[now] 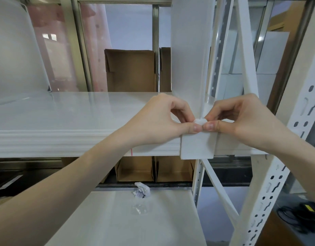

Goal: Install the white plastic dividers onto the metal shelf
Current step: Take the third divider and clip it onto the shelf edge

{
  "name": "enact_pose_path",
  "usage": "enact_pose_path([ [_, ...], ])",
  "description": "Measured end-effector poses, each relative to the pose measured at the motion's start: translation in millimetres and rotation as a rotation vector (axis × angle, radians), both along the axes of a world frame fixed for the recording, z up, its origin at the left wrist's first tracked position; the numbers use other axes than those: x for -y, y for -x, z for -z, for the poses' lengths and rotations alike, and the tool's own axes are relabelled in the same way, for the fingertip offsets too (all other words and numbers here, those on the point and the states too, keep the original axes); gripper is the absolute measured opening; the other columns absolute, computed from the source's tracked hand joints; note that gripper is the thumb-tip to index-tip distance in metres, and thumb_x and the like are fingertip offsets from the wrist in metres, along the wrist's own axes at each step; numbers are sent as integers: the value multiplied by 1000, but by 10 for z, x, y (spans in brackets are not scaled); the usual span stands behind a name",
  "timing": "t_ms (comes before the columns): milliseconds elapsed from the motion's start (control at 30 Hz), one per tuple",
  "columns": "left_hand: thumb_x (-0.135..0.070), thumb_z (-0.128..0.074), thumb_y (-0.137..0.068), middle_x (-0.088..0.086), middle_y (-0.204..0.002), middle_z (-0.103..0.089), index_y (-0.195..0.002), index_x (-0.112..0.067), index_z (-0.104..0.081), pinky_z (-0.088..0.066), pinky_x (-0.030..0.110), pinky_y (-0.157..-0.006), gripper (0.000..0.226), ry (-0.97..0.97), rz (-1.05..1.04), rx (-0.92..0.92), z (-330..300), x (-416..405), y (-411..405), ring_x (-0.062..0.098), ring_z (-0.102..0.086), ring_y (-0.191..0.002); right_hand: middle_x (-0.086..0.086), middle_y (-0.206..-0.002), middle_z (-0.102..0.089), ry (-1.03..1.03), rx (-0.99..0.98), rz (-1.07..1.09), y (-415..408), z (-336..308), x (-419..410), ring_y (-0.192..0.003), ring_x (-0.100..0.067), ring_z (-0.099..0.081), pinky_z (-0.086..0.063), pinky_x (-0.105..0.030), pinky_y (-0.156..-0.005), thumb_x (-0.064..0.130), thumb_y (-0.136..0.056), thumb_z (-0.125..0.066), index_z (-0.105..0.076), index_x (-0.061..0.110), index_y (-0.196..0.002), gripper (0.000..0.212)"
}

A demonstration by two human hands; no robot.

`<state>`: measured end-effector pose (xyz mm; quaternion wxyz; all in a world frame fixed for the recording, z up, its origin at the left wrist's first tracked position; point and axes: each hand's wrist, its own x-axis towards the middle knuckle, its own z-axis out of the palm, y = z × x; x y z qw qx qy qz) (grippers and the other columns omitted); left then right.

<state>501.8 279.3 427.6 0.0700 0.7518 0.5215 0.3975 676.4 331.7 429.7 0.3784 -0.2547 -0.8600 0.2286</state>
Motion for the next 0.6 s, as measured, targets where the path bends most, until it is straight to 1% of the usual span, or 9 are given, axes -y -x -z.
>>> enact_pose_path([
  [67,-30,-78,-72,-11,-68,-67,-70,-21,-70,-39,5,-55,12,-1,3,-2,5,4,25,1,-61,-67,-20,-73,-70,5,-11,1,19,2,12,-72,-26,-62,-50,-29,-74,7,-69,-76,-71,8,-66,6],
  [167,-30,-78,-72,-10,-68,-67,-69,-22,-70,-39,5,-55,12,-9,4,-7,3,36,99,0,-61,-66,-19,-72,-69,7,-15,-16,93,8,36,-72,-26,-62,-51,-28,-73,7,-69,-75,-71,5,-67,5],
  [300,-32,-77,-71,-10,-69,-68,-68,-24,-69,-41,6,-57,11,-13,-6,-23,-11,120,250,2,-63,-69,-15,-68,-69,-6,-5,-37,253,13,54,-70,-26,-63,-51,-33,-73,10,-67,-76,-71,9,-65,6],
  [367,-32,-77,-71,-10,-69,-68,-68,-23,-69,-42,7,-57,11,-12,-7,-29,-13,162,328,1,-63,-69,-11,-66,-68,-12,2,-50,331,8,56,-69,-23,-63,-53,-32,-72,13,-67,-76,-71,11,-65,6],
  [467,-31,-77,-70,-11,-66,-67,-67,-24,-69,-43,8,-58,12,-17,-4,-15,-14,208,433,0,-63,-68,-6,-73,-69,-11,2,-72,430,6,78,-67,-22,-63,-53,-28,-70,14,-66,-76,-71,11,-64,6],
  [600,-29,-78,-70,-11,-66,-68,-67,-23,-69,-46,11,-58,11,-21,-6,-23,-4,216,506,-1,-63,-67,-14,-65,-69,-20,-1,-81,495,-1,111,-69,-26,-63,-53,-31,-71,11,-67,-76,-71,7,-66,7],
])
